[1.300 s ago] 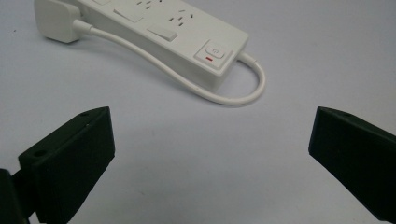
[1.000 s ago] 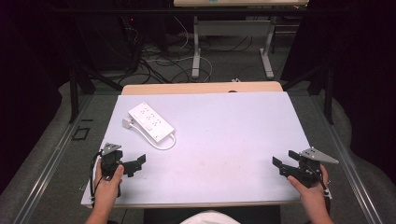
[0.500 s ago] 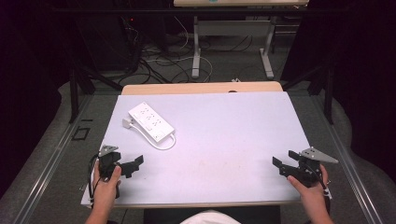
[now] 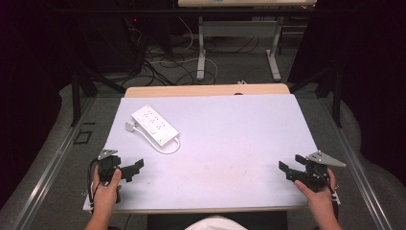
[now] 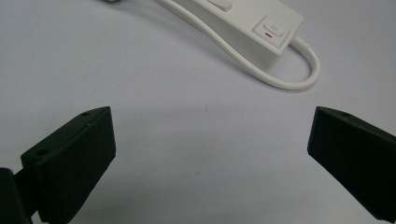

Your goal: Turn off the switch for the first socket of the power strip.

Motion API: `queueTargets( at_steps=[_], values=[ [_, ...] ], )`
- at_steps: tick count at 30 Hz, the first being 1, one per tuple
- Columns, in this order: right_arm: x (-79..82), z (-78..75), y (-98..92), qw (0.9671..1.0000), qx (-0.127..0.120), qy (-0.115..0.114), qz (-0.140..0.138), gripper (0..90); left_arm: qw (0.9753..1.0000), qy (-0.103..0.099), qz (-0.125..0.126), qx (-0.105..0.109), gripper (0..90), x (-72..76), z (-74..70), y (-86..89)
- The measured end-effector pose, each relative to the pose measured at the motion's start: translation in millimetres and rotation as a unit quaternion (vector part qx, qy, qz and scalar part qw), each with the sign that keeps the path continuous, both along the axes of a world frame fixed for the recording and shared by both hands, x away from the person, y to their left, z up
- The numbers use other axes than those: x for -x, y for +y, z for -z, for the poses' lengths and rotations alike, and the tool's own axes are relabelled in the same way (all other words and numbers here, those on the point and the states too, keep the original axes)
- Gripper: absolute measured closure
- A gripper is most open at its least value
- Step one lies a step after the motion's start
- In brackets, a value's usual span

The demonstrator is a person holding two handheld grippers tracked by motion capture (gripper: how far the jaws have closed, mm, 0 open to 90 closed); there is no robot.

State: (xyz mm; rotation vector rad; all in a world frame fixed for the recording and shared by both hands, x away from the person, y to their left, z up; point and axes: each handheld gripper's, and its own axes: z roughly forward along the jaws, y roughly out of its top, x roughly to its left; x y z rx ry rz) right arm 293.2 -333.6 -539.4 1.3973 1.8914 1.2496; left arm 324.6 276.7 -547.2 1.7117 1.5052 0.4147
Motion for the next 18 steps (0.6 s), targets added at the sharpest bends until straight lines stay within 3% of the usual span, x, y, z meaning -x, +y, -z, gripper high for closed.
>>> queueTargets(
  at_steps=[18],
  values=[
    [-1.9,1.9,-1.0,1.0,-0.001,0.007,0.001,22.8,1.0,-0.001,-0.003,0.002,1.1,-1.7,2.2,-3.7]
  ],
)
